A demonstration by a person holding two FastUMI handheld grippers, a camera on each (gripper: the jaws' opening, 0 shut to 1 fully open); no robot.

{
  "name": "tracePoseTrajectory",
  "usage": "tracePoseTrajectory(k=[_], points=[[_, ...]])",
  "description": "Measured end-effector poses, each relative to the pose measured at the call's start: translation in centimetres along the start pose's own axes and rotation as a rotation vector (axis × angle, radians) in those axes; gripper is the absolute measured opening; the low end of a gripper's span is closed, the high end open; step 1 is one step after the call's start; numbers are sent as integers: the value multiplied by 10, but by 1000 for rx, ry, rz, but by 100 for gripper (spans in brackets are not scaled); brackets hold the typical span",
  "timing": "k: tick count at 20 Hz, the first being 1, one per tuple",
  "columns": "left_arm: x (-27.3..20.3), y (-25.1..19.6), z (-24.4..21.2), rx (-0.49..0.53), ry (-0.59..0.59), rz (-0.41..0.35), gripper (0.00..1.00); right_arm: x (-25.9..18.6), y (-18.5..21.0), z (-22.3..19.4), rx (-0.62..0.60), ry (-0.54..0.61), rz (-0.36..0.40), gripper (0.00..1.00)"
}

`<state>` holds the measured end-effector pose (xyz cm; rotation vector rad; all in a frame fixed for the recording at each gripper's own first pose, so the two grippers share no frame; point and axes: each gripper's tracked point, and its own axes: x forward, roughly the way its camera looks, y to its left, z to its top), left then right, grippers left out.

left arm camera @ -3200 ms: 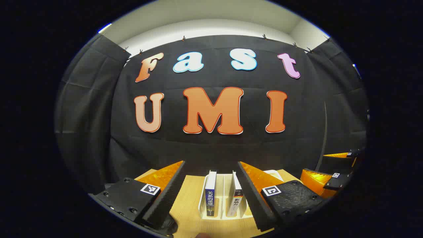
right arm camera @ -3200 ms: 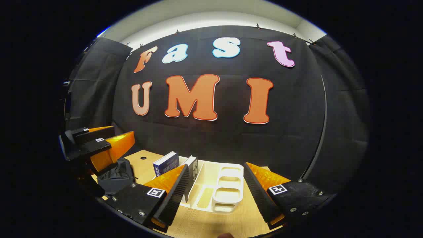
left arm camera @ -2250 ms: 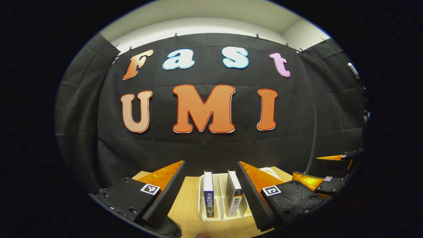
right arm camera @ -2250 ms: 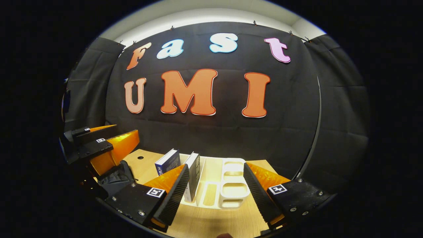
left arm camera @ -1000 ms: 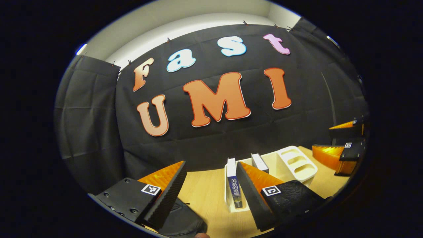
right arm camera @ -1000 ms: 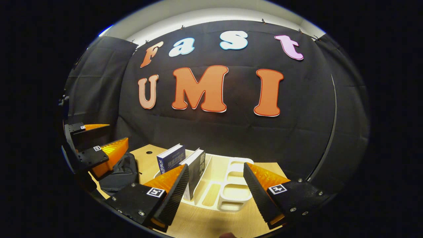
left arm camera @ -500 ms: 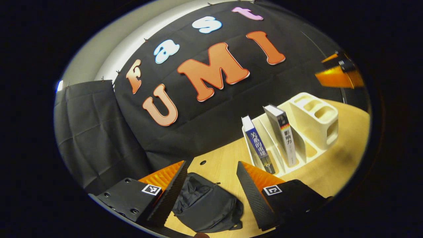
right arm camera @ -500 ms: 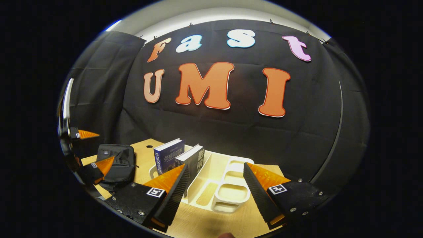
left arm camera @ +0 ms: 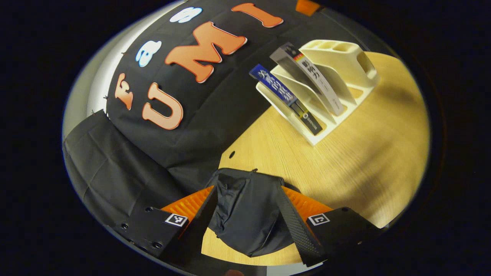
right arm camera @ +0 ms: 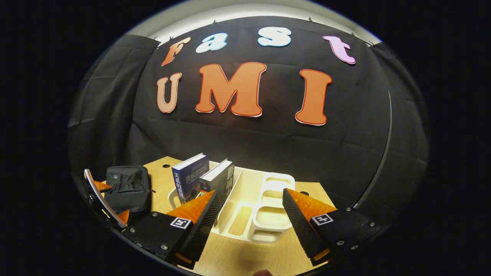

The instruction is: Open the schoolbag, grab two books from the bookshelf and put them into the schoolbag.

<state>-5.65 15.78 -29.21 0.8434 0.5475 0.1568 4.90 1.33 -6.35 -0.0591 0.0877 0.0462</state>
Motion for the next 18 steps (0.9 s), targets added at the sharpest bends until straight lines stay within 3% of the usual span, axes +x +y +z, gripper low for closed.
tracePoseTrajectory(k=[4,11,18], points=[[14,-9,-36,38,62,-36,98,6,0,-2,5,10,-29,98],[26,-15,-81,56,125,-14,98,16,4,-1,-3,10,-49,98],[65,10,-74,104,104,80,95,25,27,17,-24,8,-50,98]])
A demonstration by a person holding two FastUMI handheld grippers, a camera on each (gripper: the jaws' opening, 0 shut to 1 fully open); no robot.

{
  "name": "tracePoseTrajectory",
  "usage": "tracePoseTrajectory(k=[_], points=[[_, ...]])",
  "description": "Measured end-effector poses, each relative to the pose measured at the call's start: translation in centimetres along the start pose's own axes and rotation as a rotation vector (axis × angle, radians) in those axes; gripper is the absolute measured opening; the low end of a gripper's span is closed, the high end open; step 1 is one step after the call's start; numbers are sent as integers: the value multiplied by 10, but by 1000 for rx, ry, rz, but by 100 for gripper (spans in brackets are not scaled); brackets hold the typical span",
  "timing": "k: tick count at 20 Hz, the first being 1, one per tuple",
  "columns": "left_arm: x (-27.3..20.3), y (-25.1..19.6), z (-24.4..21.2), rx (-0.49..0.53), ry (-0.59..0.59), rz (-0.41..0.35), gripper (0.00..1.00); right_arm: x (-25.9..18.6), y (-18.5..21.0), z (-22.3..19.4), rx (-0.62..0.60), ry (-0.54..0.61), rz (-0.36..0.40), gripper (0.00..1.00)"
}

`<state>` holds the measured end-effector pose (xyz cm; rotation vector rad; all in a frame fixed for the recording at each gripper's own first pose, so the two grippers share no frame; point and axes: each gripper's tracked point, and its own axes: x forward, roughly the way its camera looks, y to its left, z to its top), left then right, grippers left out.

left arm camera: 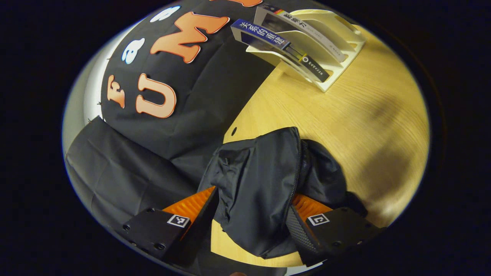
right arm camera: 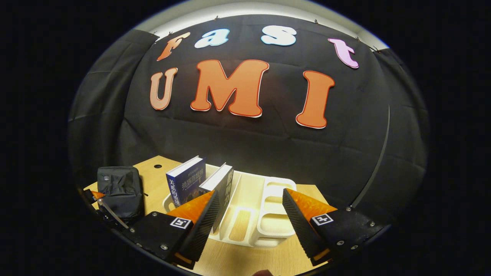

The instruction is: Open the schoolbag, grab two books from the bookshelf and put them into the schoolbag.

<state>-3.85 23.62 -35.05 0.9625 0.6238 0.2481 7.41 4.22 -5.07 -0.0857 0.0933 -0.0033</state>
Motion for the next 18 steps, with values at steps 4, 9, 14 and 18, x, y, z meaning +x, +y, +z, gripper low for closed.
tracePoseTrajectory(k=[4,9,14,18], points=[[33,-18,-8,-24,56,-90,88,11,29,10,-20,6,45,98],[35,-20,-5,-57,75,-242,10,29,63,25,-38,22,85,98],[34,-9,-2,-92,98,-392,7,51,83,32,-53,63,92,98],[33,14,3,-143,99,-539,5,68,98,34,-44,131,76,98]])
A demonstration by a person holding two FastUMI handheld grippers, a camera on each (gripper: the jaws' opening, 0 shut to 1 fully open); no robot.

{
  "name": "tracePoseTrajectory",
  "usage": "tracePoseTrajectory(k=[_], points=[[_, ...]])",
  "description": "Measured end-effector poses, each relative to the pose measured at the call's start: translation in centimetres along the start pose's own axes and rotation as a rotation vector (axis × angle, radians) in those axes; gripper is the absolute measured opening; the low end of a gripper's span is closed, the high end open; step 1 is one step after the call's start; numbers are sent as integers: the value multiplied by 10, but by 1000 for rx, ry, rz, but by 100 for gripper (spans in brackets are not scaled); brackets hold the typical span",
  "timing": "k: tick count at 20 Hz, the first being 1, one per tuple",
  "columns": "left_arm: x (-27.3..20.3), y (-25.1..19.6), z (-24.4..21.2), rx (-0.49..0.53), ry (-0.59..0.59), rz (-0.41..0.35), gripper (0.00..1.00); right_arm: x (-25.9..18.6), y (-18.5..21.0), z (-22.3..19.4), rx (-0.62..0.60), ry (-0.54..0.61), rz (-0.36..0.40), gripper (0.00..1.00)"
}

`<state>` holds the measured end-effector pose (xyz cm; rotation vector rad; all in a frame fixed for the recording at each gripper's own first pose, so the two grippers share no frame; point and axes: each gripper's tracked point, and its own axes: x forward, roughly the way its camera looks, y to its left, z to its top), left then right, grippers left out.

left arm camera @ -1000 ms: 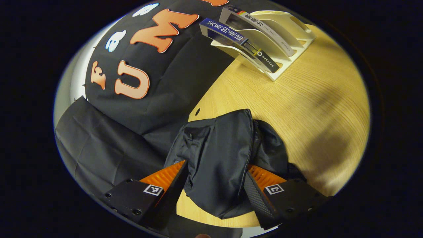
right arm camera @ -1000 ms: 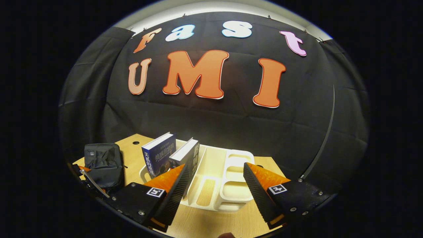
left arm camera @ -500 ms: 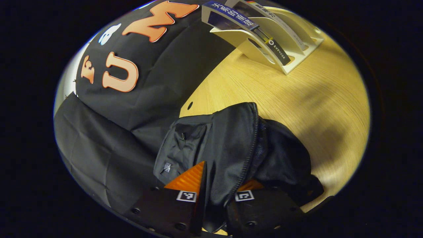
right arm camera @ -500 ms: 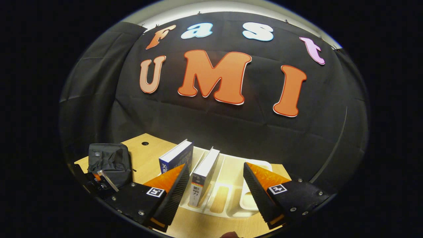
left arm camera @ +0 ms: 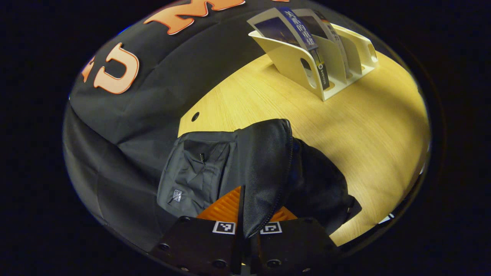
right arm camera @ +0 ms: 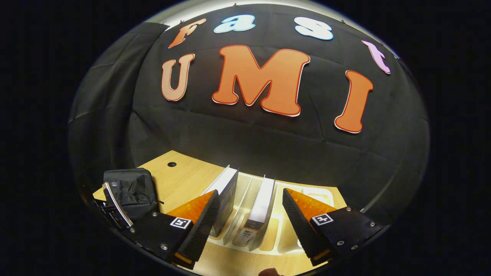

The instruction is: Open the schoolbag, grab two books from the bookshelf and put them into the schoolbag.

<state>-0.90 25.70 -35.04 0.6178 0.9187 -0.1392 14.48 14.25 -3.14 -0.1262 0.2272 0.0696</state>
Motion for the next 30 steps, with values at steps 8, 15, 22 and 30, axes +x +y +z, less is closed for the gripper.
tracePoseTrajectory(k=[8,15,22,30], points=[[-17,45,23,5,-43,-242,5,21,19,18,-3,131,-68,98],[-27,75,31,36,-67,-386,8,32,38,29,-17,263,-103,98],[-49,107,45,49,-72,-499,8,24,44,9,-21,470,-83,100],[-54,130,58,58,-34,-551,7,52,50,-4,-53,640,1,100]])
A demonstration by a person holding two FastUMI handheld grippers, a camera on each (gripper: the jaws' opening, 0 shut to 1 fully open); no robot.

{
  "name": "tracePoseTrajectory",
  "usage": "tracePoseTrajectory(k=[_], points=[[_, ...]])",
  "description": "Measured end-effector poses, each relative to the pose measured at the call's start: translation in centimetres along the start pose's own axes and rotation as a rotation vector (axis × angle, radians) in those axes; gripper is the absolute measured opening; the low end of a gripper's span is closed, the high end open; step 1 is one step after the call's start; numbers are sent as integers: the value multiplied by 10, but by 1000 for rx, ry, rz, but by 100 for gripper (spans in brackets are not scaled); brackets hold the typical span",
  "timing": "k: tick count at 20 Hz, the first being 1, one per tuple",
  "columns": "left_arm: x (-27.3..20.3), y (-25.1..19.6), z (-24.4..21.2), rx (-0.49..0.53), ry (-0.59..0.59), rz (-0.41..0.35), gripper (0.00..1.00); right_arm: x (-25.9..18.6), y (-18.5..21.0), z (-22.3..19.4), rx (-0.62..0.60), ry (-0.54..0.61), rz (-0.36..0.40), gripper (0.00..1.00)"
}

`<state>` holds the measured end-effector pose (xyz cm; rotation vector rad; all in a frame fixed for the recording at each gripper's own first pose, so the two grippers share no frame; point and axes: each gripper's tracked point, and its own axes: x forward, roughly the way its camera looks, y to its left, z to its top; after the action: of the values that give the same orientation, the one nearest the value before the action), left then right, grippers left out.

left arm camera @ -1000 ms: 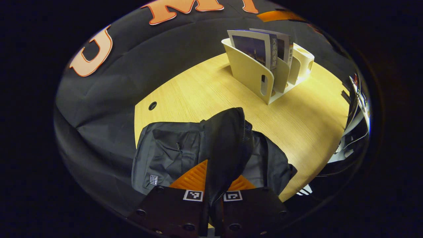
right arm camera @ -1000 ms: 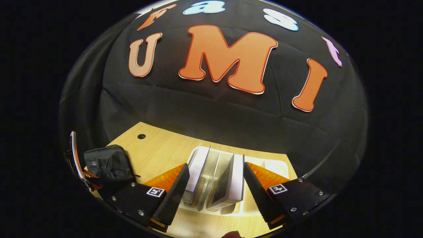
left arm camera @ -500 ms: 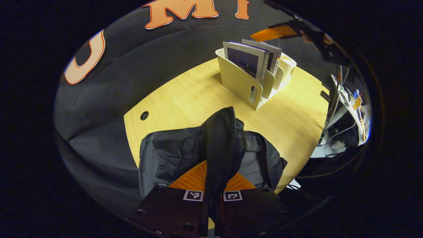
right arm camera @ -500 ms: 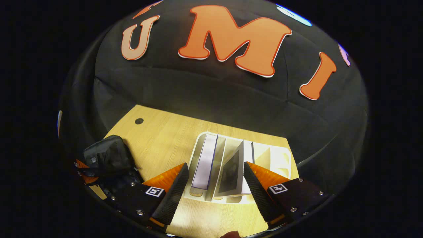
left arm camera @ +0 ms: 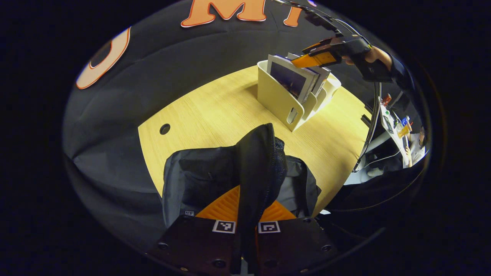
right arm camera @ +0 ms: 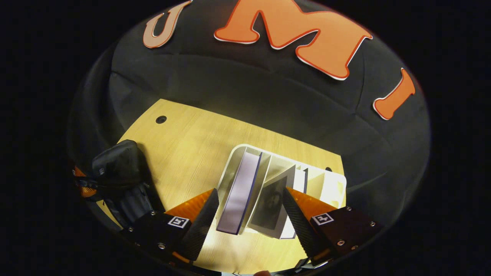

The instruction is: Open the schoolbag, grab two books from the bookshelf and put them into the schoolbag.

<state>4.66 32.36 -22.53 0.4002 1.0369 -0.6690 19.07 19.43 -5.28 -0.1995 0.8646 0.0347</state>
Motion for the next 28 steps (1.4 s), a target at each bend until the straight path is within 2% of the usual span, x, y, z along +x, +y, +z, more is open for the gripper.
tracePoseTrajectory(k=[3,5,6,7,8,10,11,14,18,24,25,26,28], points=[[1,0,3,16,31,-17,7,21,16,-5,67,118,101,100],[3,0,6,13,49,-41,7,31,17,-8,67,175,119,100],[3,3,9,15,53,-39,7,38,16,-11,69,201,108,83],[4,5,10,14,56,-35,7,42,15,-13,68,221,107,87],[6,6,11,15,52,-29,7,47,15,-15,73,239,108,78],[6,2,13,-6,39,-32,10,51,19,-19,108,282,122,70],[5,1,10,-3,38,-29,7,54,15,-19,120,298,114,68],[7,2,13,-9,32,-23,7,62,16,-25,169,352,109,52],[11,-1,13,-30,31,-31,7,59,13,-22,207,351,91,39],[25,-7,9,-34,20,-31,7,23,4,-33,213,283,128,35],[28,-5,7,-27,20,-30,7,16,2,-41,216,284,131,29],[30,-6,5,-21,22,-27,7,8,1,-48,220,281,133,35],[31,-9,4,-18,22,-25,7,-7,-1,-59,233,265,140,35]])
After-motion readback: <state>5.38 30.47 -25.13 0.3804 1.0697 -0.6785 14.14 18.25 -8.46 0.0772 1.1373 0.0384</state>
